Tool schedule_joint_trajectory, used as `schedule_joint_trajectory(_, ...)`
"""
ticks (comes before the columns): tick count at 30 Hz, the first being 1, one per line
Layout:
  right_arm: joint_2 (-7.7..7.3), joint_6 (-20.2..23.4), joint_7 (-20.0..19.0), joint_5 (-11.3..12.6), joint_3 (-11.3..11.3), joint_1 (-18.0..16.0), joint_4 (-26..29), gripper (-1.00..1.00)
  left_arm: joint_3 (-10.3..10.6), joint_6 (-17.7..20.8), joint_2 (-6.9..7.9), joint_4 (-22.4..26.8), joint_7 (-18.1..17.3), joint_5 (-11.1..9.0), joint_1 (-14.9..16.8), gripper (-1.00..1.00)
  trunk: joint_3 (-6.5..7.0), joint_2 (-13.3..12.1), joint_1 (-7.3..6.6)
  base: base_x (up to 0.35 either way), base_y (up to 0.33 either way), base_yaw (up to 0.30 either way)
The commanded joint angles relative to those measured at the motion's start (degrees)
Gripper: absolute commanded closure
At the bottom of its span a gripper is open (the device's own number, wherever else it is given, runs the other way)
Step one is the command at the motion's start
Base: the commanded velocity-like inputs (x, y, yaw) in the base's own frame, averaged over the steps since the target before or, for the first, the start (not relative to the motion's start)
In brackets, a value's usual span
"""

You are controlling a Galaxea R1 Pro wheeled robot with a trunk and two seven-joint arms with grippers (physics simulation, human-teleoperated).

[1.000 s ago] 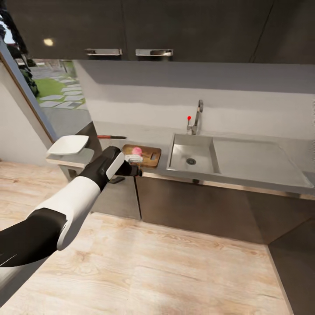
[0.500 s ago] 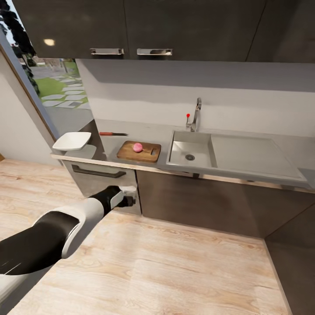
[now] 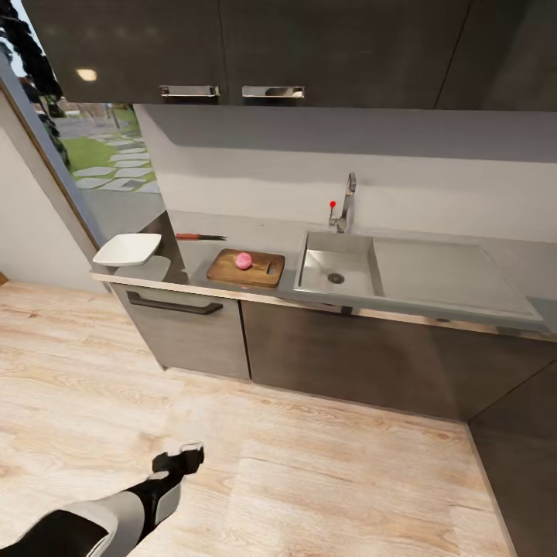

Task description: In the kitchen, take the Vidalia onion out of the sink, dice it on the chopping board with the paring knife, put the diced onion into the bowl on the countertop, then place both the paring knife and the chopping board into the sink.

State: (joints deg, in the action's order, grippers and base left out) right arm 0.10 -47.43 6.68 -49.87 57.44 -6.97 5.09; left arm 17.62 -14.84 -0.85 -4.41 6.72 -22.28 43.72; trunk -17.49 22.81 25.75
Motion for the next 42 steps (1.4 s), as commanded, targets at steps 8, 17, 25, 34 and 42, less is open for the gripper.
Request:
schedule_joint_trajectory(8, -0.1, 5.9, 0.1, -0.7, -0.1, -2.0, 7.7, -1.0, 0.6, -31.0, 3.14, -0.3, -0.3, 0.0, -13.8, -1.0, -0.08, 0.1, 0.04, 0.0, 0.0, 0.0)
schedule_joint_trajectory(17, 0.53, 3.7, 0.0, -0.5, -0.1, -2.4, 8.7, -1.0, 0.6, -27.1, 5.73, -0.3, -0.4, 0.0, -15.6, -1.0, -0.08, 0.1, 0.04, 0.0, 0.0, 0.0)
schedule_joint_trajectory(25, 2.11, 2.2, 0.0, -0.5, -0.3, -2.4, 8.6, -1.0, 0.6, -24.7, 5.67, -0.2, -0.5, 0.0, -15.7, -1.0, -0.08, 0.1, 0.04, 0.0, 0.0, 0.0)
schedule_joint_trajectory(34, 2.11, 1.7, 0.0, -0.4, -0.1, -2.4, 8.6, -1.0, 0.6, -24.6, 5.59, -0.2, -0.5, 0.0, -15.7, -1.0, 0.41, 0.1, 0.04, 0.0, 0.0, 0.0)
schedule_joint_trajectory(42, 2.1, 1.7, 0.0, -0.4, -0.1, -2.4, 8.6, -1.0, 0.6, -24.5, 5.59, -0.2, -0.5, 0.0, -15.7, -1.0, 1.13, 0.1, 0.04, -0.05, 0.0, 0.0)
